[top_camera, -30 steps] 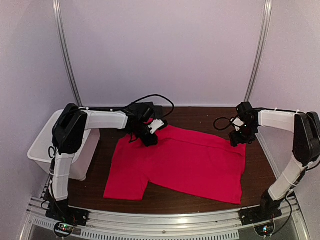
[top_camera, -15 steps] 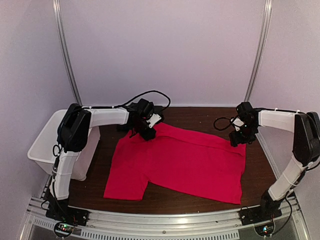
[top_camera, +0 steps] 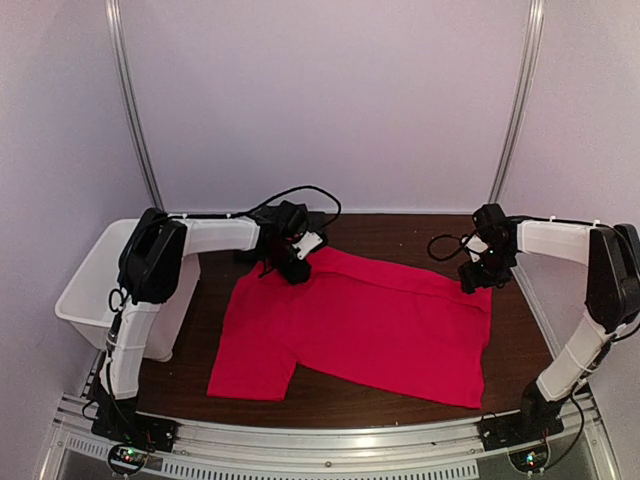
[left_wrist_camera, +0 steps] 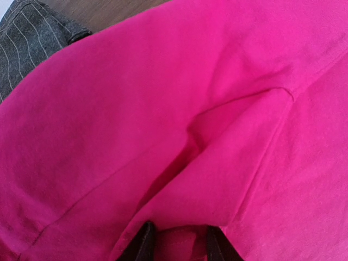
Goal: Fold and stack the mixed laundry pile
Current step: Adjust the 1/3-folded T-shirt at the center of the board.
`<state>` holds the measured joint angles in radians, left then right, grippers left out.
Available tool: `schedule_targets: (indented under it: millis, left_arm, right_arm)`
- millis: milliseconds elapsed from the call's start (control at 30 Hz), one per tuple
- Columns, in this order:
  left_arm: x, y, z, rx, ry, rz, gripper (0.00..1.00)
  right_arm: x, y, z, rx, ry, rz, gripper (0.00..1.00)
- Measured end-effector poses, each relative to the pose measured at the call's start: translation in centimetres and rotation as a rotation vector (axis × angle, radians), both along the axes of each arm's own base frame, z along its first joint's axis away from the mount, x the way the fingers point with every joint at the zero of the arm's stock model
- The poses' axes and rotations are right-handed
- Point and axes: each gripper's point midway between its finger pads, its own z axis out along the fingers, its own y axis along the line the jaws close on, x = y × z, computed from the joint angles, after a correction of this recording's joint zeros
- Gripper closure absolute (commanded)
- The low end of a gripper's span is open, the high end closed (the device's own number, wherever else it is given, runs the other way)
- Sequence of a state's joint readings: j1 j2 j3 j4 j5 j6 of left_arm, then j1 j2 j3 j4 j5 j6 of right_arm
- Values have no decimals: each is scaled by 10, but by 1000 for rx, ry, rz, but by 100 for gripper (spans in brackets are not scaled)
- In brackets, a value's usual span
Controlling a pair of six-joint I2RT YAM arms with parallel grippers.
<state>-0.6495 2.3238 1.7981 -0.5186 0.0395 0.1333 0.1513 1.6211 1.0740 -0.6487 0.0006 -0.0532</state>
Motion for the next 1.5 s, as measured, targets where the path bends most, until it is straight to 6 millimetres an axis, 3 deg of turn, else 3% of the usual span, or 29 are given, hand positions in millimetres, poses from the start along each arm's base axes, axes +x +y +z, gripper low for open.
schedule_targets:
  millis: [233, 433, 567, 800, 1067, 1267, 1400, 1500]
  left_arm:
    - [-4, 3, 4, 12, 12, 0, 68]
    - [-5, 2, 27, -7, -8, -7, 73]
    - [-9, -3, 40, -32, -17, -30, 79]
    - [-24, -20, 41, -71, 16, -103, 86]
    - [-28, -20, 23, -34, 49, -104, 86]
    - [-20, -15, -3, 17, 60, -78, 75]
    - [-15, -13, -1, 25, 49, -65, 79]
    - [-14, -11, -3, 29, 51, -60, 87]
  right_arm:
    - [0, 0, 0, 0, -1, -1, 32]
    - [0, 0, 1, 1, -4, -1, 32]
    - [0, 0, 2, 1, -5, -1, 32]
    - [0, 0, 2, 1, -6, -1, 32]
    - [0, 0, 2, 1, -6, -1, 32]
    - [0, 0, 2, 2, -6, -1, 32]
    - [0, 0, 2, 1, -6, -1, 32]
    - [0, 0, 2, 2, -6, -1, 32]
